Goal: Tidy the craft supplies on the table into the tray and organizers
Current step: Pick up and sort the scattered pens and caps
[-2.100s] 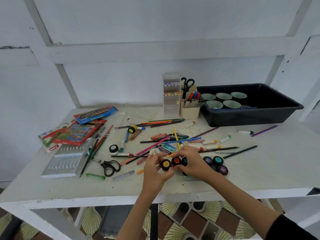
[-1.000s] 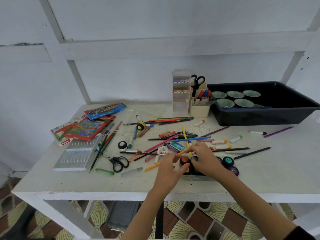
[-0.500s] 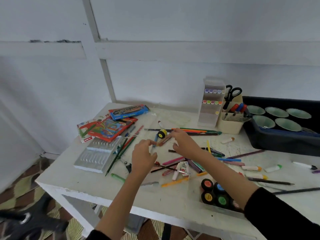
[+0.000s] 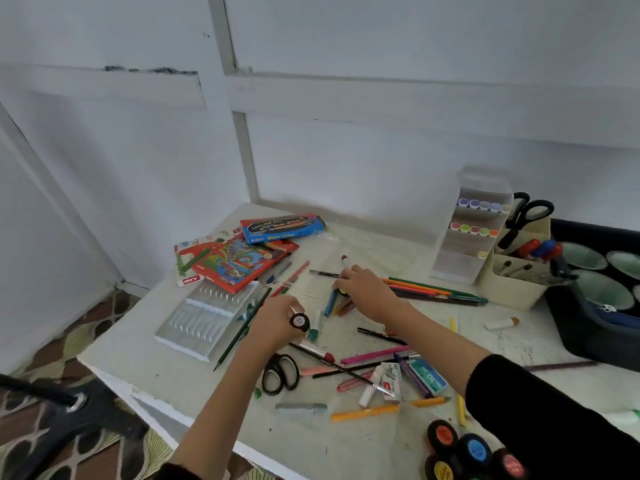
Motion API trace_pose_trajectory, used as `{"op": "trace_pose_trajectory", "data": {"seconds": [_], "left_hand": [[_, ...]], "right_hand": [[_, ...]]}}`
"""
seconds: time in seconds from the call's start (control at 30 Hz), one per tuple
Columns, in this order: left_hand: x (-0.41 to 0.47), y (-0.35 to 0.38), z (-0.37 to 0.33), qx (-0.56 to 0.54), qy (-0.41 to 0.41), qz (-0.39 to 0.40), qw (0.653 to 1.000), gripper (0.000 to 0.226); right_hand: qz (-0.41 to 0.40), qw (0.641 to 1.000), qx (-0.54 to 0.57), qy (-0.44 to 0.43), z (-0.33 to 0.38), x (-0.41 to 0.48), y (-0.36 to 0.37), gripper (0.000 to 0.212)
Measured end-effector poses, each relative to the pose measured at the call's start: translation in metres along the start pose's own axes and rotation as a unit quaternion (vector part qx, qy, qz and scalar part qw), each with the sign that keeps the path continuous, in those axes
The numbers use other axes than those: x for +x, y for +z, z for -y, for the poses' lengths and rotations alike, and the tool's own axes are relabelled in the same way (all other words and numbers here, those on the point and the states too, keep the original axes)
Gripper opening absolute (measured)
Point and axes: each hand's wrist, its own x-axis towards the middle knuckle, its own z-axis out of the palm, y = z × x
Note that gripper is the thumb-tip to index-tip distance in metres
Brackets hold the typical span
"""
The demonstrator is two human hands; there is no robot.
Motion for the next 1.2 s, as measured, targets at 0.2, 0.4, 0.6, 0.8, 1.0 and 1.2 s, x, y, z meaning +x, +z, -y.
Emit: {"op": "trace_pose_trajectory", "data": {"seconds": [0.2,0.4,0.6,0.8,1.0,1.2], "left_hand": [[-0.007,0.002,-0.020,-0.074,0.044,-0.063,0.994,0.031],[-0.037,0.009,-0.054,-0.156,0.097,-0.019,0.983,0.028],[-0.084,0.032,-0.083,-0.204,0.125,0.060,0.969,0.034],[-0.125,0.054,-0.097,-0.200,0.172,0.108,0.959,0.028],[-0.147,0.070,-0.096,-0.164,0.202,0.105,0.960,0.027],[-0.150,0.074,-0.093,-0.119,0.202,0.062,0.970,0.029]], "right_hand": [[-0.099,0.975,0.179,0.085,0.001,-0.012,-0.001,0.053],[-0.179,0.899,0.347,0.199,0.013,-0.062,-0.009,0.042],[-0.199,0.827,0.444,0.282,0.032,-0.133,-0.020,0.032],[-0.187,0.793,0.494,0.304,0.057,-0.192,-0.030,0.024],[-0.178,0.776,0.499,0.341,0.073,-0.225,-0.027,0.028],[-0.167,0.768,0.514,0.342,0.081,-0.237,-0.029,0.026]]}}
